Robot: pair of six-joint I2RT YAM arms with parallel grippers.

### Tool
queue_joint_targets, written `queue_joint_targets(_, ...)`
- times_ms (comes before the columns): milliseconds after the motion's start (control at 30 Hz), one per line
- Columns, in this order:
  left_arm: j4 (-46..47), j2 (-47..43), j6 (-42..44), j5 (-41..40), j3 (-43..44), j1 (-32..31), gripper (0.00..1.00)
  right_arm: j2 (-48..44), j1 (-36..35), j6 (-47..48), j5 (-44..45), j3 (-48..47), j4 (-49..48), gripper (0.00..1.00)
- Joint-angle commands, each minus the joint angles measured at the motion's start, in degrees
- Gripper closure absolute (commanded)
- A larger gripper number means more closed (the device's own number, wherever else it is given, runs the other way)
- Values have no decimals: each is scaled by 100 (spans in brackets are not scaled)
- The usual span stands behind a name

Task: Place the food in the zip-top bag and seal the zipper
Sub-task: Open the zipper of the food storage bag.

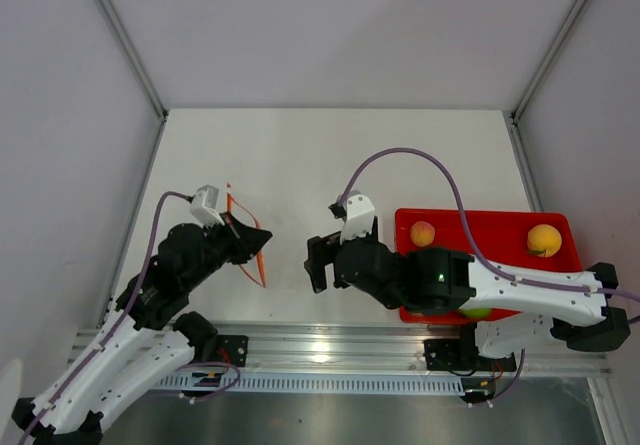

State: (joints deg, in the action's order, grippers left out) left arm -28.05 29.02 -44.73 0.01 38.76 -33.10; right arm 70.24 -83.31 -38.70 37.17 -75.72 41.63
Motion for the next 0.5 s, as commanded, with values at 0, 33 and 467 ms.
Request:
queue_joint_targets(0, 273, 51, -422, -694, -70, -661, 100, 279, -150, 38, 344, -364, -102, 10)
queue_joint_targets(33, 257, 121, -492, -826, -36, -793, 99, 332, -168, 20, 352, -416, -93, 11)
queue_joint_targets(467, -1412, 1659, -2906, -3234, 1212, -2990, 99, 517, -633, 64, 572, -452, -225, 18)
